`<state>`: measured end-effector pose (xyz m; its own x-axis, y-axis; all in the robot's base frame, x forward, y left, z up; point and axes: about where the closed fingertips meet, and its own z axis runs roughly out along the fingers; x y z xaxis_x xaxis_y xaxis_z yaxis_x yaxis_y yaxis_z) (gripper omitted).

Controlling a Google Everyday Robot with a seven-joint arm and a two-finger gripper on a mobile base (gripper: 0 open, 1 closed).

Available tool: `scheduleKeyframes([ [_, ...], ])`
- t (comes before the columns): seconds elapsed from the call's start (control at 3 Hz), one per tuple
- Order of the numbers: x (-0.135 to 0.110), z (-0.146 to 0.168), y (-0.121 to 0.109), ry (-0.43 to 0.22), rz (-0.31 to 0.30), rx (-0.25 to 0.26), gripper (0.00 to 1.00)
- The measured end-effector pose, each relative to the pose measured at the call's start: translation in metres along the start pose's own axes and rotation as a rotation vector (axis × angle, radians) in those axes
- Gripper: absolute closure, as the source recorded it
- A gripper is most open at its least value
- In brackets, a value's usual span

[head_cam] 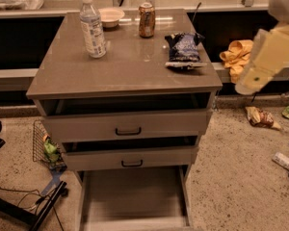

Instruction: Place blue plastic bottle into bottom drawer

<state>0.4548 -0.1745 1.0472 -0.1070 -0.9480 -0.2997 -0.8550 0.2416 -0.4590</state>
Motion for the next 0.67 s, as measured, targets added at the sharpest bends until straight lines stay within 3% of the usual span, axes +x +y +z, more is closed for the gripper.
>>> scheduleKeyframes([
  [0.33, -0.033, 0.022, -0.047, -0.185, -0.002, 0.06, 0.0],
  [0.67, -0.074, 0.055, -0.098, -0.439, 0.012, 0.104, 0.0],
])
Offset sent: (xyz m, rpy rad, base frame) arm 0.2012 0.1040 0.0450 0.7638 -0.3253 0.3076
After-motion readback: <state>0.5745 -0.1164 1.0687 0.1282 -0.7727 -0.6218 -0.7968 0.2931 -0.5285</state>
